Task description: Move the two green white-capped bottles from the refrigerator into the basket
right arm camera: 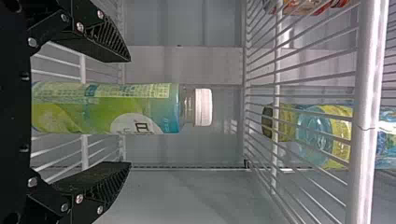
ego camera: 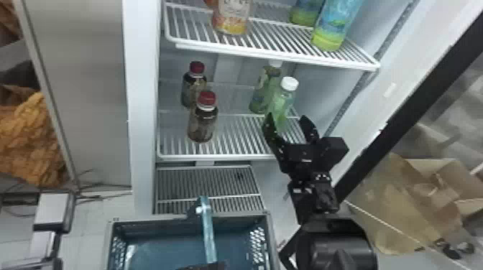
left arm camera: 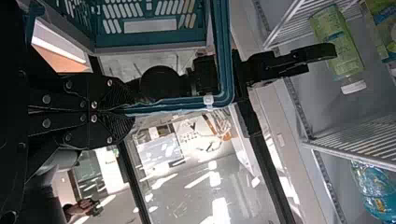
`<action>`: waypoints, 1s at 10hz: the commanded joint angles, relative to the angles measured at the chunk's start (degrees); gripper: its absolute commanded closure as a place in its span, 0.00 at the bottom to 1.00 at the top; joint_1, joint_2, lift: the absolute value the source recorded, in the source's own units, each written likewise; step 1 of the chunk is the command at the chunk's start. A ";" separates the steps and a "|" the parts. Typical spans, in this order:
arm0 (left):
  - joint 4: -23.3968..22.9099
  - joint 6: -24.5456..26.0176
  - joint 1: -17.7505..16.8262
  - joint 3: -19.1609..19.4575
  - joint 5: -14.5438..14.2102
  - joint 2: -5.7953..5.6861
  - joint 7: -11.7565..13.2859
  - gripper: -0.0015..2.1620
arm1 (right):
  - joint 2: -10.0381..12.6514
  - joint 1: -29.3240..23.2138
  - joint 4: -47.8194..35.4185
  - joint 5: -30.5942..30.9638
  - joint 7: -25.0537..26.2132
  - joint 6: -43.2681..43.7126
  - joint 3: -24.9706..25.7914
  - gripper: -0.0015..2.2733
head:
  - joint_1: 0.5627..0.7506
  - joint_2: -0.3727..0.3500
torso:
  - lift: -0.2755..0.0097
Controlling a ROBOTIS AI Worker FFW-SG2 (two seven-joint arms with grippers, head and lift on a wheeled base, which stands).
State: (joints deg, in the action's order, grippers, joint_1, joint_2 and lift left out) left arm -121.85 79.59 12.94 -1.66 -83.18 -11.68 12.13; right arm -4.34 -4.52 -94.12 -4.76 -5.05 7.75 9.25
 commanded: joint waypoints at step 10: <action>0.28 -0.28 -0.15 0.06 -0.23 0.08 0.00 0.53 | -0.67 10.29 10.66 -0.04 1.36 1.96 -1.71 0.15 | 0.70 0.03 | 0.04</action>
State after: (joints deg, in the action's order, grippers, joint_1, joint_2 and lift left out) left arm -121.55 79.31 12.72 -1.71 -83.41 -11.60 12.13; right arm -4.96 5.49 -83.52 -4.86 -3.76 9.63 7.47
